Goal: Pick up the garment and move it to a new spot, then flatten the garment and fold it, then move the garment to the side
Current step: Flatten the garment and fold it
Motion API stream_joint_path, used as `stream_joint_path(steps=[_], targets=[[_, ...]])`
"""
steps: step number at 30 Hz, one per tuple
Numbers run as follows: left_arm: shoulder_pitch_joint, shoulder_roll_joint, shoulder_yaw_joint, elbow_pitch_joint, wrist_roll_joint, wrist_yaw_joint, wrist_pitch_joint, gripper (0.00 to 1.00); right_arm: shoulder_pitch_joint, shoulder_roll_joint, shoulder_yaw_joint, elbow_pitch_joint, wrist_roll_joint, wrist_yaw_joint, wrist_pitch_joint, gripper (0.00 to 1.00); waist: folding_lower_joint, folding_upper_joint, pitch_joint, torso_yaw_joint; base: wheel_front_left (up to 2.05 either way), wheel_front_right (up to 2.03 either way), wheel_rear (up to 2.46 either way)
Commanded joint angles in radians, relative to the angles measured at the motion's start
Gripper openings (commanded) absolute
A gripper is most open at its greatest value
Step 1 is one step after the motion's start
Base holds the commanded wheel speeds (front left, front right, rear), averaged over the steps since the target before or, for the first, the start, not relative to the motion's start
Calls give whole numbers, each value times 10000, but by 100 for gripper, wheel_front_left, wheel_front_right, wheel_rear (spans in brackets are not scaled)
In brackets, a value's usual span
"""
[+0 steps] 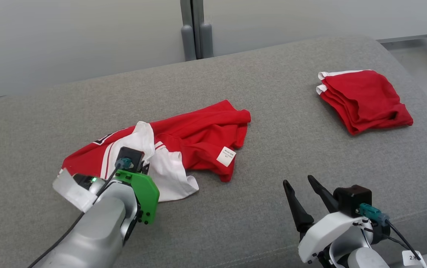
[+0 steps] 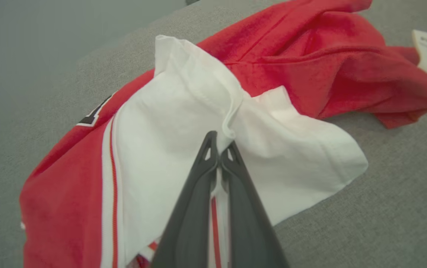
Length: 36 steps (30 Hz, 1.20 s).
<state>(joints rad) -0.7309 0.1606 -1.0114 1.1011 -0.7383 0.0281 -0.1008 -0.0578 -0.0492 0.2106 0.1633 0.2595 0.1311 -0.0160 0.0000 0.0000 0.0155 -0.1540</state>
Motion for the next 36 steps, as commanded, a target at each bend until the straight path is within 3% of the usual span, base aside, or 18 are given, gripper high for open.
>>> stream_joint_path(steps=[1,7,12,18,29,36], targets=[[242,157,157,-95,-176,59,-159,0,140,-29,-48,-2,-63,-8,2,100,0,0,-66,133,0,0,0],[572,546,712,-584,-680,299,-656,0,263,-29,-33,-63,-47,-8,65,100,0,0,-184,370,0,0,0],[1178,1199,1311,-1472,-1152,788,-1075,0,339,-28,-100,-121,-59,-8,110,100,0,0,-284,594,0,0,0],[2417,2286,2045,-3226,-1733,1646,-1274,0,511,-28,-212,-189,-83,-8,152,100,0,0,-310,827,0,0,0],[4780,4143,3062,-6958,-2623,3670,-776,0,508,-28,-261,-313,-156,-8,237,100,0,0,-210,1080,0,0,0],[5398,4810,3271,-8022,-2784,4377,-528,0,480,-28,-230,-346,-148,-8,262,100,0,0,-126,1060,0,0,0]])
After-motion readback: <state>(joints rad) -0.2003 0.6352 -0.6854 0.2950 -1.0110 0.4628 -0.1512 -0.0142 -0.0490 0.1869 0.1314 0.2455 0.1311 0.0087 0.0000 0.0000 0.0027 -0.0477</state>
